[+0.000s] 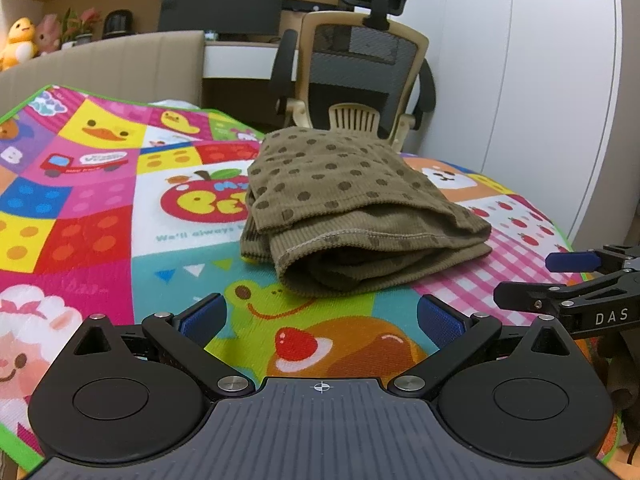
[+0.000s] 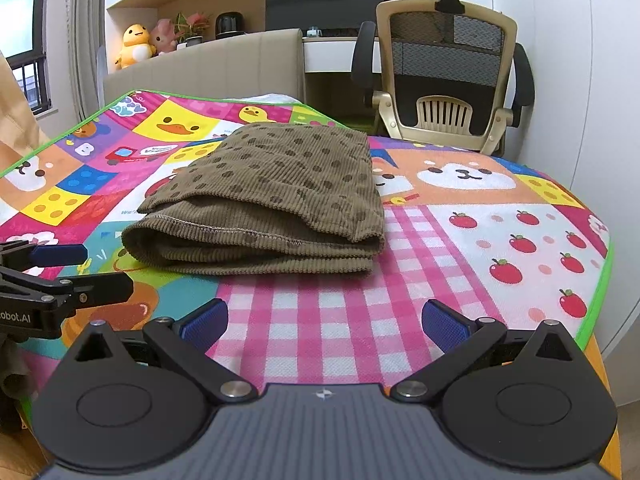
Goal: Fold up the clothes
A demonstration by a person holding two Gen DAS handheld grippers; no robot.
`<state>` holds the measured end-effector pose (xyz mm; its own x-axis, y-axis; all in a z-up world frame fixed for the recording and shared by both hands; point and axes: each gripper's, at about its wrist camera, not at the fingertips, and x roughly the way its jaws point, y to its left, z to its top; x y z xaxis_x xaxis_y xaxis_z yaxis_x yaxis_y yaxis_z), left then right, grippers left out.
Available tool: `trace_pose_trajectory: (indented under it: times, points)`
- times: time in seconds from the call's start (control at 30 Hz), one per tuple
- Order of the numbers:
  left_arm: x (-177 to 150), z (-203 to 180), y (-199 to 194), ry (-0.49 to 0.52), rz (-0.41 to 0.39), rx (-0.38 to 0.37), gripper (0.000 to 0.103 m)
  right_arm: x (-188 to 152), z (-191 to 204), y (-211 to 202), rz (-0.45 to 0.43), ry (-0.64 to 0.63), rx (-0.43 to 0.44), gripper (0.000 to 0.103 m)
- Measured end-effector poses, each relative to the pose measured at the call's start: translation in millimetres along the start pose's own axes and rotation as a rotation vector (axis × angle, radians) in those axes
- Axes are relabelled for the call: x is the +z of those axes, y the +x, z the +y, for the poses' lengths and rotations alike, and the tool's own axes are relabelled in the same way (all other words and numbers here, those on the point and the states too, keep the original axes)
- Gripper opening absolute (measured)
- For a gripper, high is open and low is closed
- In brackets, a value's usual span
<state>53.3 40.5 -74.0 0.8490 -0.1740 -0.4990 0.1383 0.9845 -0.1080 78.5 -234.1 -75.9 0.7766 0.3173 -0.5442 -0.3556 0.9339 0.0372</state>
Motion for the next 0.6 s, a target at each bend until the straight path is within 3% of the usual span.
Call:
trace_pose_trajectory:
  times: [0.6]
  points:
    - [-0.5,0.9,-0.4,-0.006,0.003,-0.002,0.103,-0.2,-1.1,0.8,0.008,0.003,0.003,0.103]
